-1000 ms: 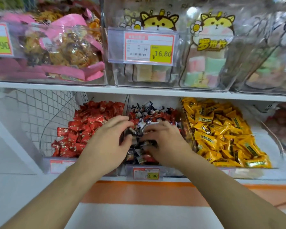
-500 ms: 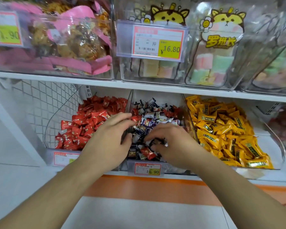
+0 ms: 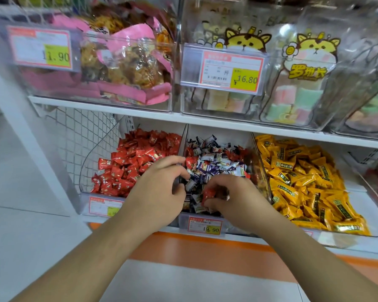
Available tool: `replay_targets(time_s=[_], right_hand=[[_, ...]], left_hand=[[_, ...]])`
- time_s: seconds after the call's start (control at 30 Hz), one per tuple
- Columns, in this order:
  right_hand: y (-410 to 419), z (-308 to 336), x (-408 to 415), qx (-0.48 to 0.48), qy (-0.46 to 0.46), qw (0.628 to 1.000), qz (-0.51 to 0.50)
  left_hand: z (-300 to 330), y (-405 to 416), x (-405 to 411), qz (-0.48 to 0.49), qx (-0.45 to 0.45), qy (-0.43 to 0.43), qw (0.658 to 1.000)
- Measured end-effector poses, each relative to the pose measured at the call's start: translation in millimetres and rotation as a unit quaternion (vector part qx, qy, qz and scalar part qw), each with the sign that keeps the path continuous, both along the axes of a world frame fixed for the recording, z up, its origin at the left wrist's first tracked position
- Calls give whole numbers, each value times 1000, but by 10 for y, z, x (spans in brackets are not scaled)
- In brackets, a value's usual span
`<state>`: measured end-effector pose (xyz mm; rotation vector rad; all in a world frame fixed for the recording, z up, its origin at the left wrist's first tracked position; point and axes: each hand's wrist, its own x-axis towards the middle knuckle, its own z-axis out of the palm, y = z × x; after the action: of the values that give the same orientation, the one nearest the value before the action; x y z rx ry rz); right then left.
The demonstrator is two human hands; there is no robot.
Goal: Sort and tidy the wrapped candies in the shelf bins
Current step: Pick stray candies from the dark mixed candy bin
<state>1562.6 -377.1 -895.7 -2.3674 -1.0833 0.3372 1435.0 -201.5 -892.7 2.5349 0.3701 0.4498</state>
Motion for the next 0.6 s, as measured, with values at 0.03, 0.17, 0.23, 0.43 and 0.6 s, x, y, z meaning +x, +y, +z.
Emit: replay_targets(time_s=[0.03, 0.17, 0.23, 0.43, 0.6], right_hand=[[-23, 39, -15, 17, 15, 1000, -19], [-12, 146, -110, 91, 46, 993, -61], [41, 191, -178, 136, 82, 985, -71], [147, 302, -325, 186, 131, 972, -59], [155, 287, -321, 214, 145, 964, -61]], left_hand=[[3, -11, 3, -2, -3, -11, 1000], [49, -89, 12, -14, 9, -57, 998], [84, -114, 4, -21, 16, -74, 997], [243, -151, -159, -18, -97, -82, 992], [352, 38, -198, 38, -105, -92, 989]])
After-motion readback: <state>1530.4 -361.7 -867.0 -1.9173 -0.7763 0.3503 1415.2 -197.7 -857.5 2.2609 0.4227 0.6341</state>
